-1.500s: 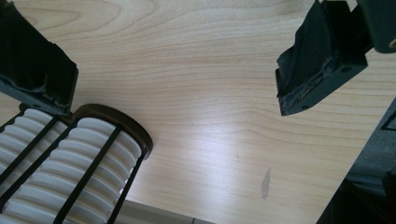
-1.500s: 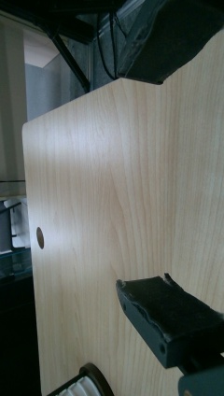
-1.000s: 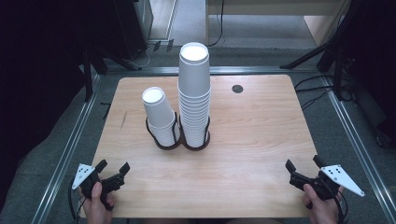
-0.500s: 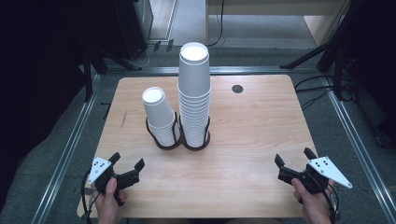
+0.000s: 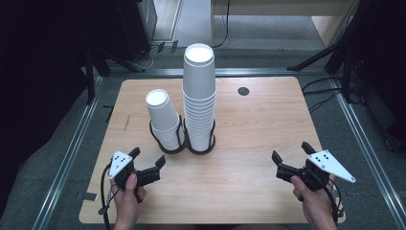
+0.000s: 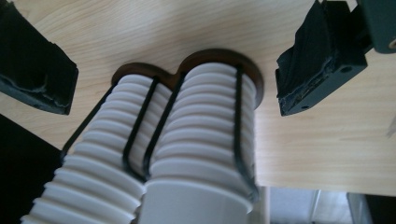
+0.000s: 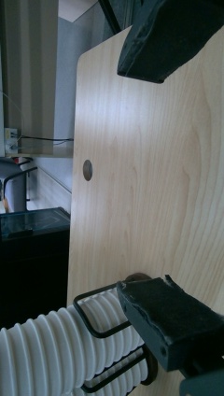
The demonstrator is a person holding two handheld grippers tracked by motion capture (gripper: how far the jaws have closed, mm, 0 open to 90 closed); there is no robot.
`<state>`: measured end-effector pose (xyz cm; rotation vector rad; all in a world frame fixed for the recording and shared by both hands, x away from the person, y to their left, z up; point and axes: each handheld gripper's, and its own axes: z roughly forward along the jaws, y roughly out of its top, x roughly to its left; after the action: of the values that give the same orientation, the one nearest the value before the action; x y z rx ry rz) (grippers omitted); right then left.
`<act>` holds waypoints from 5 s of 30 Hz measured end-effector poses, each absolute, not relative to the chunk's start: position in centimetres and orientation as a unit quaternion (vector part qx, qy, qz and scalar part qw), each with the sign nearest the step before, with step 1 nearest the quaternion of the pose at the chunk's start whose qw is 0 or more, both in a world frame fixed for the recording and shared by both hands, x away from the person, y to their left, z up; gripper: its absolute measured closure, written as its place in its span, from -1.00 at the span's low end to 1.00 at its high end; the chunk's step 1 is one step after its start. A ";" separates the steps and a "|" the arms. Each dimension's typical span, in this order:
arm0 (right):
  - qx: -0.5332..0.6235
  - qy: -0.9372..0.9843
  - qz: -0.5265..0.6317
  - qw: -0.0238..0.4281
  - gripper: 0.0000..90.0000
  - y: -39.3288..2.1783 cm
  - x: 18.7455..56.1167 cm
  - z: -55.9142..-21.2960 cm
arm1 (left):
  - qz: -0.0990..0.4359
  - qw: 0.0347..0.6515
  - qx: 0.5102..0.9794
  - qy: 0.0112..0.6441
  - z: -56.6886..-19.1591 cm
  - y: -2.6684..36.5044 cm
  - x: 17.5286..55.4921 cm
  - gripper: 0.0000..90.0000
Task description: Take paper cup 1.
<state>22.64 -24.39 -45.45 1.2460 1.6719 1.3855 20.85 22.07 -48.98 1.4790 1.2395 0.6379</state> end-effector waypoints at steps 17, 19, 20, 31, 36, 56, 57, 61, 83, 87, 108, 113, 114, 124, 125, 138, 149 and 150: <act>0.435 0.651 0.549 0.293 -1.00 -20.2 24.2 -42.2 | 0.261 0.537 0.643 0.480 -47.0 17.8 23.1 -1.00; 0.431 0.651 0.551 0.295 -1.00 -19.8 24.5 -41.8 | 0.260 0.540 0.644 0.476 -46.7 17.4 23.4 -1.00; 0.430 0.651 0.552 0.295 -1.00 -19.6 24.6 -41.6 | 0.260 0.540 0.645 0.474 -46.5 17.3 23.6 -1.00; 0.414 0.651 0.566 0.290 -0.98 -17.1 25.8 -39.3 | 0.258 0.543 0.656 0.457 -45.3 15.5 24.8 -1.00; 0.409 0.647 0.577 0.284 -0.98 -16.0 26.4 -38.2 | 0.261 0.541 0.660 0.452 -44.9 14.5 25.3 -1.00; 0.381 0.651 0.599 0.269 -0.98 -11.8 27.8 -35.5 | 0.260 0.539 0.664 0.449 -44.3 12.5 26.7 -1.00; 0.379 0.651 0.600 0.269 -0.98 -11.6 27.9 -35.3 | 0.260 0.540 0.663 0.448 -44.3 12.4 26.8 -1.00; 0.377 0.649 0.605 0.267 -0.98 -11.0 28.1 -34.8 | 0.264 0.541 0.663 0.446 -44.1 12.0 27.1 -1.00; 0.365 0.652 0.611 0.262 -0.68 -7.2 29.9 -31.5 | 0.285 0.524 0.659 0.459 -44.2 10.7 29.2 -1.00; 0.366 0.654 0.605 0.269 -0.68 -6.7 30.3 -31.5 | 0.292 0.521 0.657 0.460 -44.2 10.4 29.4 -1.00; 0.363 0.662 0.603 0.257 -0.74 -3.9 32.0 -31.6 | 0.319 0.523 0.639 0.465 -44.1 9.7 29.9 -1.00; 0.364 0.669 0.594 0.257 -0.77 -3.3 32.7 -31.3 | 0.334 0.518 0.635 0.467 -44.1 9.6 29.9 -0.87; 0.364 0.671 0.592 0.259 -0.77 -3.2 32.8 -31.2 | 0.335 0.517 0.634 0.467 -44.1 9.6 29.9 -0.87; 0.367 0.671 0.591 0.257 -0.74 -2.8 33.4 -31.2 | 0.334 0.518 0.634 0.466 -44.1 9.6 29.8 -0.86; 0.366 0.672 0.590 0.257 -0.74 -2.8 33.4 -31.1 | 0.333 0.518 0.636 0.465 -44.1 9.7 29.8 -0.86; 0.366 0.660 0.603 0.259 -0.72 -2.8 33.3 -30.3 | 0.331 0.519 0.638 0.462 -44.2 9.9 29.8 -0.84; 0.358 0.644 0.614 0.284 -0.66 -2.7 32.9 -29.0 | 0.331 0.519 0.638 0.462 -44.2 9.9 29.8 -0.83; 0.356 0.643 0.617 0.281 -0.66 -2.7 32.9 -28.9 | 0.331 0.520 0.638 0.461 -44.2 9.9 29.8 -0.83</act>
<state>32.86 -2.74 -28.89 0.9547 1.7226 1.6530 29.75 9.89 -44.16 1.5306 1.1067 0.7941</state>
